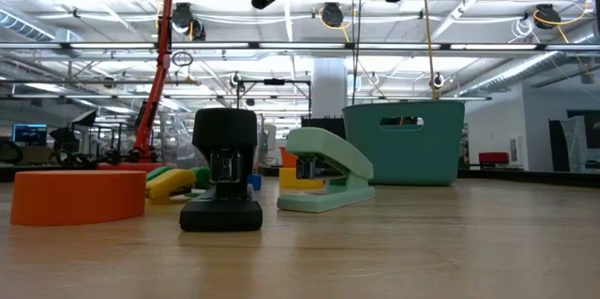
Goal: Pick and place Stapler, Stapler remover, tape
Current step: Put the green tape into the green bin
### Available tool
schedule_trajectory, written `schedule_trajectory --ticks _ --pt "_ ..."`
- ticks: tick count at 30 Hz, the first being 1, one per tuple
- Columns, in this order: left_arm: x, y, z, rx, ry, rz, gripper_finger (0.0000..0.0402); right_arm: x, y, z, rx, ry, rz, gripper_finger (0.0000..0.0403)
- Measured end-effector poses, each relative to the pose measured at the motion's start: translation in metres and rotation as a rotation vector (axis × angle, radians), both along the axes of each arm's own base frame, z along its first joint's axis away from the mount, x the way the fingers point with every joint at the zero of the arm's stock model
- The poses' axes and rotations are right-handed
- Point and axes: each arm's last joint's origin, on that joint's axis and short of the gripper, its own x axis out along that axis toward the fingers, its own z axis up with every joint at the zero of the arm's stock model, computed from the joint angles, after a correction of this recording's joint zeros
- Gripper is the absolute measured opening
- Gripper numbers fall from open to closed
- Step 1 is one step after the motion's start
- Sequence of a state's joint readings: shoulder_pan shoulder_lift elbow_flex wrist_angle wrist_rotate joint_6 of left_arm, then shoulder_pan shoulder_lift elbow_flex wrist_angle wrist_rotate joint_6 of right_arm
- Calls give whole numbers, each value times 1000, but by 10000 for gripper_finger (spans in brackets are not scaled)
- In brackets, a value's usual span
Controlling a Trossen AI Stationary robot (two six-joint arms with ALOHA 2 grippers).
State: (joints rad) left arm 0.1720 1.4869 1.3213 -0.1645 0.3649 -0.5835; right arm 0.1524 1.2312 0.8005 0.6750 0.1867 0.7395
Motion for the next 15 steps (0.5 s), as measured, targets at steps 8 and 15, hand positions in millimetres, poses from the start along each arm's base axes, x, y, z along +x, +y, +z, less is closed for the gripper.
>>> schedule_trajectory --ticks 8,15 --pt "16 -7 -15 -41 16 -54 37 0 0 -1 7 4 3 153" --pt "14 0 -12 -41 -1 -43 37 0 -1 0 15 0 -45 147"
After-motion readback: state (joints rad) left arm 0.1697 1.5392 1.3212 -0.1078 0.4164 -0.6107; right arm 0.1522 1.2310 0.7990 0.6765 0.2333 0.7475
